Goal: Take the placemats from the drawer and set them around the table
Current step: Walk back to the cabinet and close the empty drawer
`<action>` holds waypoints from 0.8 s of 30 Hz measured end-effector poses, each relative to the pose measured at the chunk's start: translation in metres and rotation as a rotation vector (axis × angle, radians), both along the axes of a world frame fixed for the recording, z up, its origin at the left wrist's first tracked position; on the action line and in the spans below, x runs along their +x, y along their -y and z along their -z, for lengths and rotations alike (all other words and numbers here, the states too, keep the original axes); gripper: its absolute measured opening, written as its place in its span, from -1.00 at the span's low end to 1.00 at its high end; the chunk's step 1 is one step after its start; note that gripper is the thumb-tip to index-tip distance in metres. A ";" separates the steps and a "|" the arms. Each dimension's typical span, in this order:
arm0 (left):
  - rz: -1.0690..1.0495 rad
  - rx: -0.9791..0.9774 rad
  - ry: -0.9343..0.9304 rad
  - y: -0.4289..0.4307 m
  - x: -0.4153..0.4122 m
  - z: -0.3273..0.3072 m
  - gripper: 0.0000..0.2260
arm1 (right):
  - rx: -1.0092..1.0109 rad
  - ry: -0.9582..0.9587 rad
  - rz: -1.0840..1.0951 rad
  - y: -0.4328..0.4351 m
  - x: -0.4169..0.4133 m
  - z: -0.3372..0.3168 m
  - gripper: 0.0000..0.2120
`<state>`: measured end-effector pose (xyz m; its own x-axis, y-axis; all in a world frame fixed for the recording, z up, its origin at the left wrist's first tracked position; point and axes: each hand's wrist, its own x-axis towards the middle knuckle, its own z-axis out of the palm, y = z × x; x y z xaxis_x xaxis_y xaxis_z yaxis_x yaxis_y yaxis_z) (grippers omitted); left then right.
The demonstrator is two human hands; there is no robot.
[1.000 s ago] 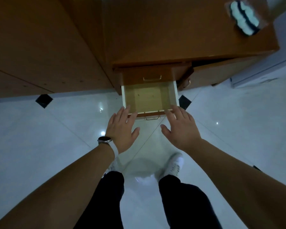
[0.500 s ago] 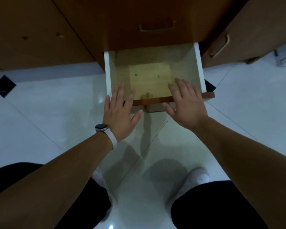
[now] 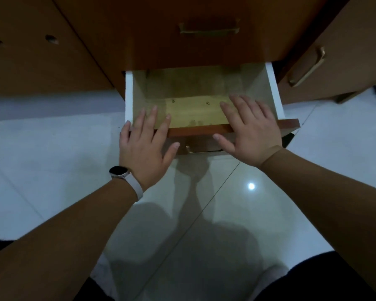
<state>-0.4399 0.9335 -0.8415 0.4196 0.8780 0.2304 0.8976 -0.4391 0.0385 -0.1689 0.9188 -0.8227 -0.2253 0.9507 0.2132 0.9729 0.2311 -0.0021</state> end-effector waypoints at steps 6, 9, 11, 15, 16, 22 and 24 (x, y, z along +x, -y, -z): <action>-0.021 0.067 0.026 -0.028 0.004 0.007 -0.36 | 0.092 0.003 0.016 -0.026 0.003 0.006 -0.28; -0.037 0.117 0.029 -0.043 0.005 0.013 -0.36 | 0.097 0.027 0.045 -0.038 0.002 0.004 -0.27; -0.028 0.132 0.024 -0.052 0.004 0.015 -0.36 | 0.098 0.042 0.055 -0.044 0.001 0.003 -0.26; -0.026 0.177 0.022 -0.070 0.005 0.013 -0.32 | 0.133 0.043 0.099 -0.058 0.009 0.002 -0.21; -0.046 0.181 0.033 -0.073 0.007 0.012 -0.31 | 0.144 0.037 0.116 -0.061 0.012 0.002 -0.20; -0.052 0.189 0.033 -0.093 0.006 0.011 -0.25 | 0.154 -0.018 0.231 -0.069 0.024 0.006 -0.11; -0.049 0.198 0.040 -0.098 0.007 0.010 -0.25 | 0.146 -0.028 0.287 -0.070 0.031 0.009 -0.10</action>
<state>-0.4332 1.0320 -0.8520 0.3645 0.8331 0.4161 0.9176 -0.3975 -0.0079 -0.1378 0.9885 -0.8322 0.0550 0.9334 0.3545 0.9985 -0.0524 -0.0170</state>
